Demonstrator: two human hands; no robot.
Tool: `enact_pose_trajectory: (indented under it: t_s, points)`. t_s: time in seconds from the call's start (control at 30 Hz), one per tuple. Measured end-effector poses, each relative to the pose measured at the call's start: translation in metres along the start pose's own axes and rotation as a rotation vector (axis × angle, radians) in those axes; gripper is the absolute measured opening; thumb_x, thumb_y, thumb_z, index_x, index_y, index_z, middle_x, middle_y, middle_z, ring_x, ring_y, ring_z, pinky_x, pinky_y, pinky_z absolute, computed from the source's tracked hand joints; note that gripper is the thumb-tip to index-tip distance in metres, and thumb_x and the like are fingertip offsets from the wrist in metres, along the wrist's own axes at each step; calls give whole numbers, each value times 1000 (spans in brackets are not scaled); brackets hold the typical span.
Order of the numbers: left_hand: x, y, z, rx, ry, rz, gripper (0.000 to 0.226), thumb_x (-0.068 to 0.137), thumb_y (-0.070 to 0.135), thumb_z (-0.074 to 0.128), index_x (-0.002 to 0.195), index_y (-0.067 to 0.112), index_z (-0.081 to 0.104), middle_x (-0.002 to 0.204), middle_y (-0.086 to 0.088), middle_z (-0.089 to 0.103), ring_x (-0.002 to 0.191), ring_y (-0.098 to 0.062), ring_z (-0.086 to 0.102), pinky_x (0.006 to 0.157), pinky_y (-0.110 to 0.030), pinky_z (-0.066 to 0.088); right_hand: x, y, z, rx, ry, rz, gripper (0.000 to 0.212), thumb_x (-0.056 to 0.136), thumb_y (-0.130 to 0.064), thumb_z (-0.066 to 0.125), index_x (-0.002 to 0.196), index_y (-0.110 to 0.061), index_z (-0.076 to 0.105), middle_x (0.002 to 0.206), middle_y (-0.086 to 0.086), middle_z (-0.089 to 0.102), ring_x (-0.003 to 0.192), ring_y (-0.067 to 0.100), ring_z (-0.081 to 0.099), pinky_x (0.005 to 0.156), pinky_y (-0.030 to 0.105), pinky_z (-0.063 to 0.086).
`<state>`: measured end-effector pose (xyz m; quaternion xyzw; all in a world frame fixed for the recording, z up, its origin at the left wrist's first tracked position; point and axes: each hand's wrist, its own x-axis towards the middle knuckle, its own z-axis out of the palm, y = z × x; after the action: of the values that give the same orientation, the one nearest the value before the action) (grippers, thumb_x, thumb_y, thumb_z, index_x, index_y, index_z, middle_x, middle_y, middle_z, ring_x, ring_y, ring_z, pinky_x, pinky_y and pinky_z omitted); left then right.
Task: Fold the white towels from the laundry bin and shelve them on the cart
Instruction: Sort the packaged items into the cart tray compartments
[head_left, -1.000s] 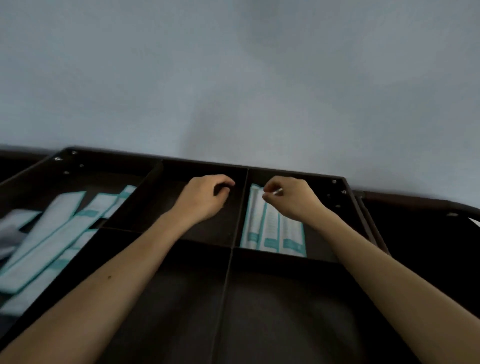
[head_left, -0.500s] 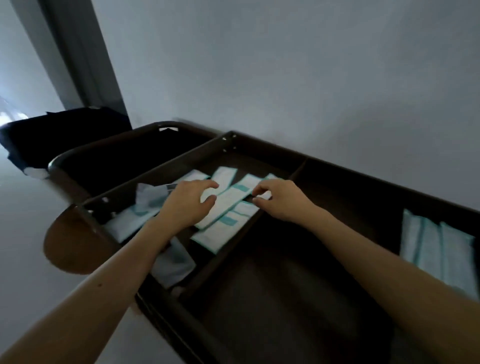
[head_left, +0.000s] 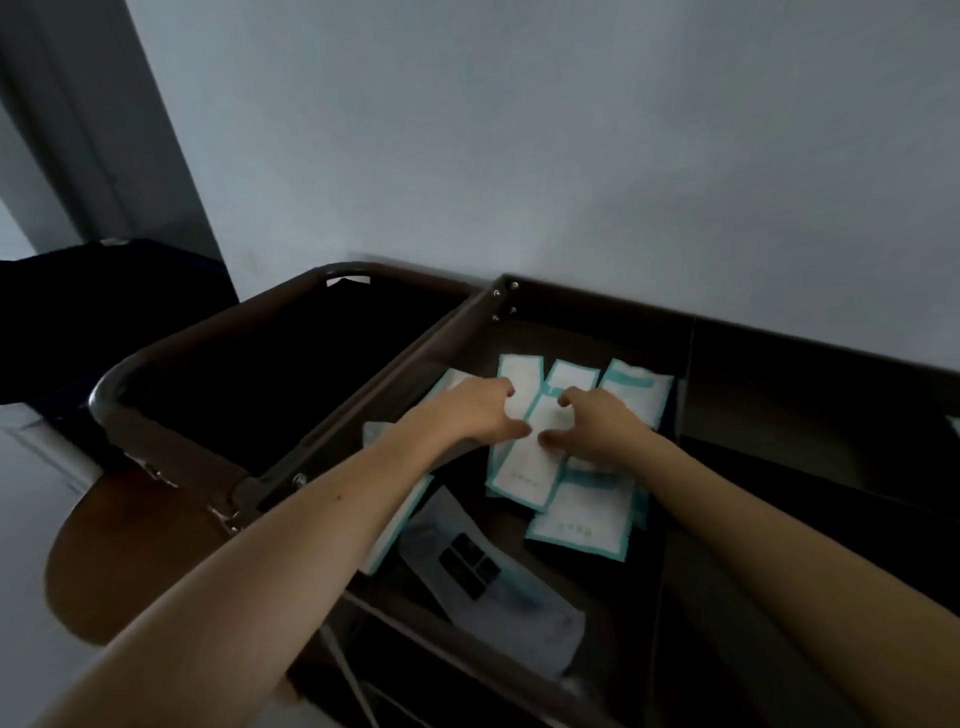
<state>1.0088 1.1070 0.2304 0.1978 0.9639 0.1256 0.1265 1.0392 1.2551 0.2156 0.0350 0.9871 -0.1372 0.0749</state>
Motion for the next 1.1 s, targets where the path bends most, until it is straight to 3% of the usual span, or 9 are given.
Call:
enact_pose_trajectory:
  t_s: [0.2,0.3,0.47,0.53,0.63,0.7,0.83,0.93,1.1]
  points:
    - [27,-6,16,125,-40,59,72,90,50,52,147,18,21,148,-15,33,134,-35,28,104,-37,27,10,4,6,-38,-46,-60,51,91,-22,54,139,-24,38,149,5,28,132,28,32,109,33,28]
    - [33,-9,19,17,-28,78,81,85,47,61,148,22,17,152,-12,25,137,-34,24,109,-38,22,14,3,5,-10,-57,-88,56,89,-20,58,140,-26,37,152,4,23,136,27,27,113,36,24]
    - [36,8,33,-322,0,65,93,76,24,75,148,28,17,155,-12,8,140,-35,19,109,-39,27,21,5,1,168,77,-46,63,80,-22,70,136,-16,44,143,7,40,131,19,36,103,24,29]
    - [36,13,36,-510,53,50,89,75,12,74,147,25,23,153,-12,13,136,-31,29,101,-32,36,22,5,-2,198,115,-24,57,80,-18,69,133,-13,48,137,10,47,125,21,45,97,24,35]
    - [37,12,38,-562,75,39,80,76,12,72,144,20,31,146,-11,35,128,-27,42,100,-33,42,22,3,-2,195,126,7,55,80,-18,69,132,-13,49,135,11,49,121,22,48,93,25,37]
    - [37,8,36,-606,76,30,66,80,14,69,138,14,38,134,-10,50,121,-25,51,98,-36,44,23,5,0,194,109,15,57,80,-23,70,133,-16,48,138,10,45,123,22,45,95,24,35]
    - [35,2,28,-765,96,-24,46,86,5,62,130,8,47,125,-8,59,113,-19,56,84,-23,42,23,5,4,236,85,37,55,81,-22,71,131,-20,48,137,9,44,120,21,45,93,24,35]
    - [34,1,26,-836,66,-54,54,82,4,67,132,5,46,125,-9,58,113,-21,56,90,-26,44,24,4,4,553,135,127,61,77,-10,73,131,-19,47,126,10,50,100,20,52,86,32,46]
    - [31,2,25,-1152,28,-106,64,82,-5,64,138,4,36,106,-7,60,94,-20,59,82,-31,50,25,5,6,1077,114,284,84,75,-3,73,143,-17,25,119,13,53,105,28,58,91,45,51]
